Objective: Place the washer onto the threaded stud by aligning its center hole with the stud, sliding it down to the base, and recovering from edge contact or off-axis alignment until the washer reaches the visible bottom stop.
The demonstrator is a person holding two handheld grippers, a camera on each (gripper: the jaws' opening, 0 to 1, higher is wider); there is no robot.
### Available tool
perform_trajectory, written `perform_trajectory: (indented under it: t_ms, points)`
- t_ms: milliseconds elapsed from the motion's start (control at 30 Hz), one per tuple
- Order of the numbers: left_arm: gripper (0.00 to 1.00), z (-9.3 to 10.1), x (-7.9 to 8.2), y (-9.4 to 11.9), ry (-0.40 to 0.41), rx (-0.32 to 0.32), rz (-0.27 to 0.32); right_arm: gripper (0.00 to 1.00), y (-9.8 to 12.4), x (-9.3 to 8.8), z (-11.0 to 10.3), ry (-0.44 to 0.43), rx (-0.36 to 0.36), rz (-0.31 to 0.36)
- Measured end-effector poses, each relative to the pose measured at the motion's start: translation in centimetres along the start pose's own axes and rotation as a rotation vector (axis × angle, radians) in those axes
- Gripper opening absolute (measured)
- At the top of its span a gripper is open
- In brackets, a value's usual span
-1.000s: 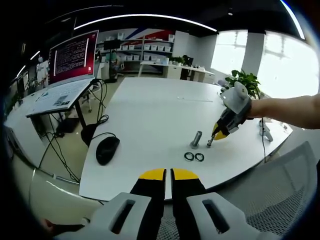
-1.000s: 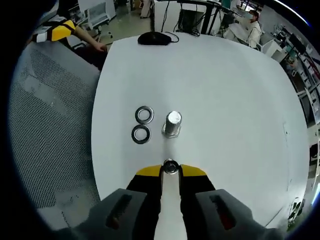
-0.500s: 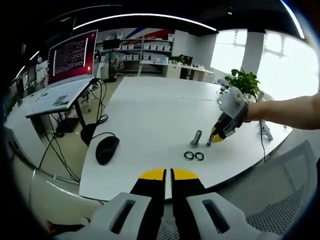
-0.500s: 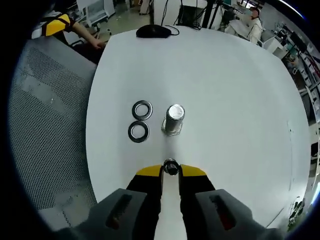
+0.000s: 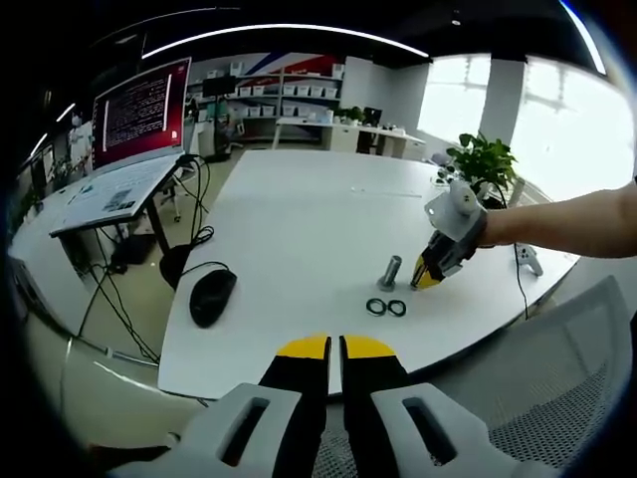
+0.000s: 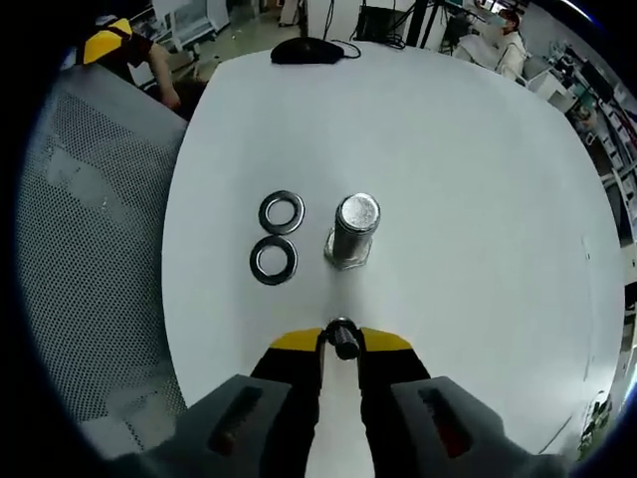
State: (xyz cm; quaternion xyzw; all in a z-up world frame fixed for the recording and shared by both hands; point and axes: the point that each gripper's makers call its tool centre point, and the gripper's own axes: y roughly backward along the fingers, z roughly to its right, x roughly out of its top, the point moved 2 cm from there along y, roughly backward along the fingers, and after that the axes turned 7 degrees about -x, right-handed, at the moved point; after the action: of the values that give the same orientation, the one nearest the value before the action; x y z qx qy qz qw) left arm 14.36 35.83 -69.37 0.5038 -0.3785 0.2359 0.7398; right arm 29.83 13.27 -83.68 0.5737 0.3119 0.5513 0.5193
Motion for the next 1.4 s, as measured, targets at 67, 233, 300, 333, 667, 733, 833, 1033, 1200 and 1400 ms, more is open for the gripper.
perform_trajectory:
  t_ms: [67,233,300,333,667,733,833,1033,1200,1400]
  points:
    - [0.01,0.0,0.0,0.0,0.001,0.001,0.000,0.25,0.2,-0.3,0.3,-0.016,-0.007,0.004]
    - [0.01,-0.1,-0.1,0.0,0.004,0.004,-0.005,0.26,0.7,-1.3,1.2,-0.069,-0.003,0.014]
    - [0.01,-0.1,-0.1,0.0,0.003,0.003,-0.005,0.26,0.9,-1.8,1.7,-0.077,-0.011,0.009]
    - [0.01,-0.1,-0.1,0.0,0.003,0.003,-0.006,0.26,1.0,-2.1,1.9,-0.082,-0.012,0.004]
    - [0.01,-0.1,-0.1,0.0,0.009,0.007,-0.003,0.26,0.3,-2.7,2.6,-0.127,-0.015,-0.002]
    - [0.01,-0.2,-0.2,0.0,0.009,0.007,-0.006,0.25,-0.1,-2.9,2.7,-0.134,-0.021,-0.009]
    - [0.01,-0.1,-0.2,0.0,0.008,0.007,-0.006,0.25,-0.4,-3.0,2.8,-0.132,-0.017,-0.020]
    - [0.01,-0.1,-0.1,0.0,0.009,0.008,-0.004,0.24,-0.6,-3.0,2.9,-0.141,-0.017,-0.018]
    - [0.01,-0.1,-0.1,0.0,0.011,0.010,-0.002,0.24,-0.7,-2.7,2.9,-0.138,-0.015,-0.012]
    - [0.01,-0.1,-0.1,0.0,0.013,0.012,0.000,0.24,-0.8,-2.6,3.0,-0.133,-0.014,-0.005]
